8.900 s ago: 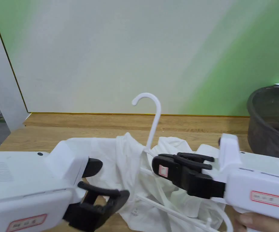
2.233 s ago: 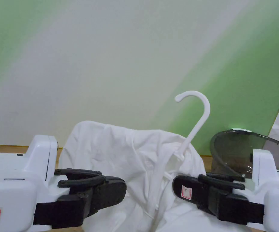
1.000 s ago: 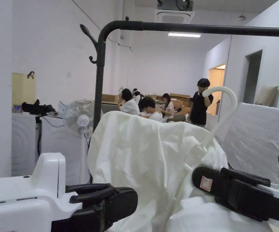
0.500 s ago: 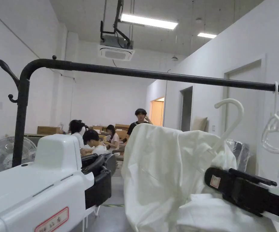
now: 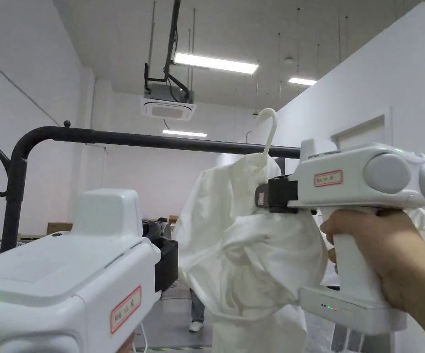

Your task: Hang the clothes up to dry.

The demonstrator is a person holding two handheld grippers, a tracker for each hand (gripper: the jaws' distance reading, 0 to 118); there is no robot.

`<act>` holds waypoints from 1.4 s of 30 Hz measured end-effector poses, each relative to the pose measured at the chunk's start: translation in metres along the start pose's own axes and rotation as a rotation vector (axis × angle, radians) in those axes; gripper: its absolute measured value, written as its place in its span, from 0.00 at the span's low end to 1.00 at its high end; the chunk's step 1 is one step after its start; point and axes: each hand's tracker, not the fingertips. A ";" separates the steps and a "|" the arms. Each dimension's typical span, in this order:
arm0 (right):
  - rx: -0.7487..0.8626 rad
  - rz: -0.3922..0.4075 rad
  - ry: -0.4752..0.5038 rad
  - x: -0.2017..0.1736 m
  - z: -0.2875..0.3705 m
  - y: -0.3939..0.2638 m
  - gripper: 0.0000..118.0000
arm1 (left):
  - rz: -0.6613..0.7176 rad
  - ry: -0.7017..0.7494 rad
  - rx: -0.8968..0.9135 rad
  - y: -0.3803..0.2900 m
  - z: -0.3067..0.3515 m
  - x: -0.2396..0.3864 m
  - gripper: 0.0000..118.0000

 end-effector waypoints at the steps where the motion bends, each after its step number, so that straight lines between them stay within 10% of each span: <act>1: -0.021 0.007 -0.011 -0.003 -0.009 0.002 0.08 | 0.009 0.012 -0.007 0.000 0.000 -0.003 0.01; 20: -0.058 0.042 -0.164 -0.016 -0.039 -0.028 0.13 | 0.007 -0.021 -0.128 -0.022 0.026 -0.010 0.01; 25: 0.166 0.132 -0.241 -0.025 0.015 -0.029 0.74 | 0.019 -0.017 -0.147 -0.024 0.037 -0.017 0.01; 33: 0.465 0.183 -0.127 -0.063 0.175 -0.097 0.97 | 0.012 -0.031 -0.188 -0.048 0.057 -0.020 0.01; 40: 0.216 0.133 0.107 -0.066 0.190 -0.225 0.96 | 0.035 -0.129 -0.249 -0.088 0.079 -0.015 0.01; 42: 0.127 0.090 0.120 -0.056 0.176 -0.256 0.62 | 0.044 -0.155 -0.273 -0.100 0.083 -0.011 0.01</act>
